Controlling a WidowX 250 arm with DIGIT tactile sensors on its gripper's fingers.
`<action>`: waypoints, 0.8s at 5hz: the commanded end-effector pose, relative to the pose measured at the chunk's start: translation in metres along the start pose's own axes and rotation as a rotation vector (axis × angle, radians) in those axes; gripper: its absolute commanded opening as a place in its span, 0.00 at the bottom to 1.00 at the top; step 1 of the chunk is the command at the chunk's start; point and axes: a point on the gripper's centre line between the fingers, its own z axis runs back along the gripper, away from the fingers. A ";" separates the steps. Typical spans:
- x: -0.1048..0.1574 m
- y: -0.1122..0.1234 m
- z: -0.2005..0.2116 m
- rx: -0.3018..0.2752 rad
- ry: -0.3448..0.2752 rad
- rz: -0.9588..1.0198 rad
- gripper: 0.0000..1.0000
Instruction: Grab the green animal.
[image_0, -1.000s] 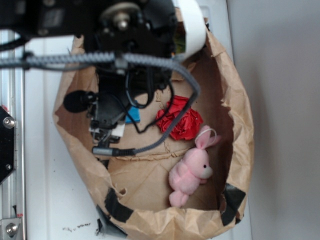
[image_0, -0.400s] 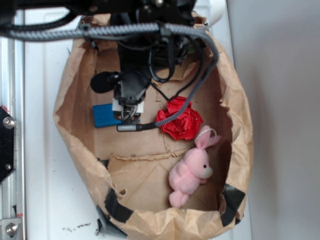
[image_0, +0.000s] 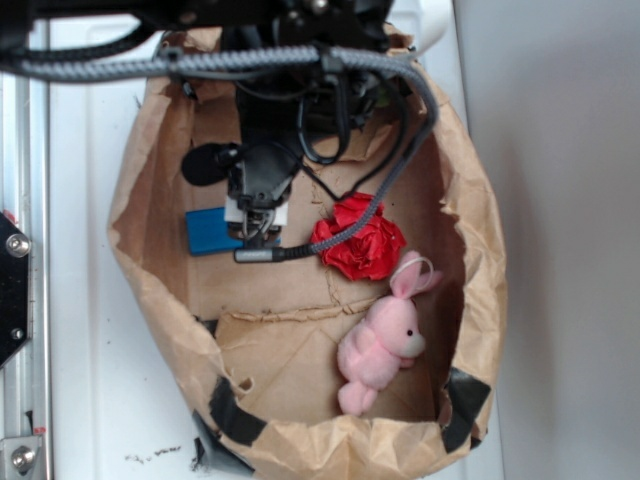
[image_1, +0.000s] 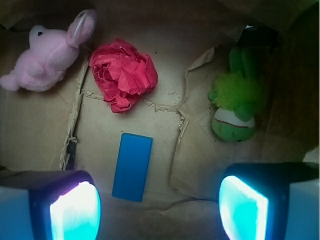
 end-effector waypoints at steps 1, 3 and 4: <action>0.021 0.015 -0.035 0.042 -0.038 0.021 1.00; 0.041 0.033 -0.049 0.068 -0.011 0.062 1.00; 0.046 0.042 -0.061 0.114 -0.039 0.075 1.00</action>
